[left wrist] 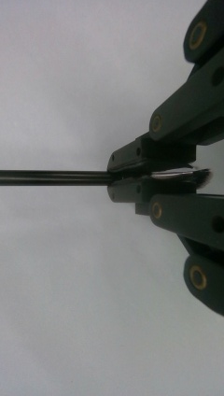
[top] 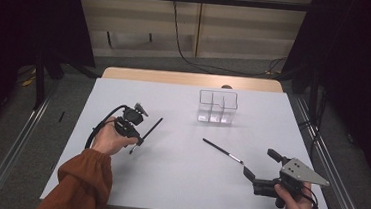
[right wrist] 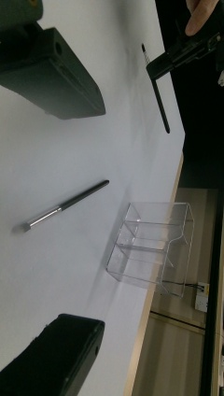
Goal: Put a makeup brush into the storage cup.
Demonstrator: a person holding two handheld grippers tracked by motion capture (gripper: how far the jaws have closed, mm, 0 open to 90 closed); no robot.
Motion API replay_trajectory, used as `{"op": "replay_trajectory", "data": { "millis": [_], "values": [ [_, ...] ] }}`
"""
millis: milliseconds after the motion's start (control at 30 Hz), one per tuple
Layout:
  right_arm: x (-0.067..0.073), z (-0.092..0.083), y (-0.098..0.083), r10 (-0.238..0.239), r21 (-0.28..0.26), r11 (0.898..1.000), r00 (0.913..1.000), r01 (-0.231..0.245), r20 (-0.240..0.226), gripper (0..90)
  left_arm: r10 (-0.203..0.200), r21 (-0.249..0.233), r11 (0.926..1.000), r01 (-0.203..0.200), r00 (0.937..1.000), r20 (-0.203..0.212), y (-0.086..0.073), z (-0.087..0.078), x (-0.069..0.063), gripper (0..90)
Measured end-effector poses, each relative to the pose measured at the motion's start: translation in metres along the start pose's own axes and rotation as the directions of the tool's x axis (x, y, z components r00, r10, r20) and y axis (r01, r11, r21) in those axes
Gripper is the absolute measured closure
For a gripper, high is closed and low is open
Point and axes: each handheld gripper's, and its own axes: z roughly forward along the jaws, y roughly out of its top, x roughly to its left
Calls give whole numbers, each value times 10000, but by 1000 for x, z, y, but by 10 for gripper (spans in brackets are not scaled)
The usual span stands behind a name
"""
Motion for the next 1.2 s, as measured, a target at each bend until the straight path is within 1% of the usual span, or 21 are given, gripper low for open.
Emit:
{"op": "replay_trajectory", "data": {
  "millis": [67, 100, 200, 233, 267, 367, 400, 467, 500, 600, 733, 800, 833, 867, 900, 933, 967, 1000, 1133, 1167, 1200],
  "values": [
    [0, 0, 0, 12, -1, 10000, 10000, -12, 18, 0, -37, -55, 10000, 37, 9999, 104, -1, 0, -1, 846],
    [0, 0, 0, 4, -2, 10000, 10000, -4, 7, 0, -14, -290, 9996, 20, 9998, 181, -4, -1, 0, 846],
    [1, 0, 0, -21, 12, 10000, 10000, 21, 0, 0, 3, -525, 9986, 9, 9998, 220, -6, -1, 2, 845],
    [1, 0, 0, -22, 15, 10000, 10000, 22, 9, 0, 16, -801, 9968, 13, 9993, 360, -9, -2, 4, 846],
    [0, 0, 0, -10, 5, 10000, 10000, 10, 2, 0, 16, -801, 9968, 13, 9993, 360, -9, -2, 4, 845],
    [0, 0, 0, 27, -1, 10000, 10000, -27, 34, 0, 103, -1329, 9911, -37, 9987, 495, -13, -4, 6, 845],
    [0, 0, 0, 28, 2, 10000, 10000, -28, 35, 0, 103, -1329, 9911, -37, 9987, 495, -13, -4, 6, 845],
    [0, 0, 0, 2, 26, 10000, 10000, -2, 11, 0, 180, -1656, 9862, -83, 9982, 570, -15, -6, 9, 845],
    [0, 0, 0, 2, 26, 10000, 10000, -2, 11, 0, 85, -1863, 9825, 42, 9977, 673, -16, -7, 10, 845],
    [0, 0, 0, 6, -4, 10000, 10000, -6, -2, 0, 94, -2373, 9714, 65, 9978, 662, -21, -10, 12, 845],
    [0, 0, 0, 8, -6, 10000, 10000, -8, 1, 0, 103, -2710, 9625, 123, 9966, 817, -25, -11, 13, 845],
    [0, 0, 0, 10, -3, 10000, 10000, -10, 13, 0, 222, -3149, 9491, 58, 9961, 855, -28, -12, 14, 845],
    [0, 0, 0, 14, 0, 10000, 10000, -14, 13, 0, 222, -3149, 9491, 58, 9961, 855, -28, -12, 14, 845],
    [0, 0, 0, 14, 0, 10000, 10000, -14, 13, 0, 188, -3279, 9447, 97, 9963, 838, -29, -13, 14, 845],
    [0, 0, 0, 22, 14, 10000, 10000, -22, 13, 0, 198, -3691, 9293, 119, 9964, 819, -31, -15, 13, 845],
    [0, 0, 0, 31, 23, 10000, 10000, -31, 14, 0, 198, -3691, 9293, 119, 9964, 819, -31, -15, 13, 845],
    [1, 0, 0, 33, 19, 10000, 10000, -33, 17, 0, 212, -3966, 9179, 121, 9966, 796, -32, -18, 14, 845],
    [1, 0, 0, 23, 9, 10000, 10000, -23, 19, 0, 212, -3966, 9179, 121, 9966, 796, -32, -18, 14, 845],
    [1, 0, 0, 14, -9, 10000, 10000, -14, 26, 0, 268, -4796, 8773, 179, 9959, 862, -37, -23, 15, 845],
    [1, 0, 0, 23, -10, 10000, 10000, -23, 34, 0, 437, -5278, 8493, 84, 9953, 861, -39, -24, 15, 845],
    [1, 0, 0, 31, -18, 10000, 10000, -31, 33, 0, 533, -5575, 8302, 57, 9946, 894, -41, -26, 15, 844]
  ]
}}
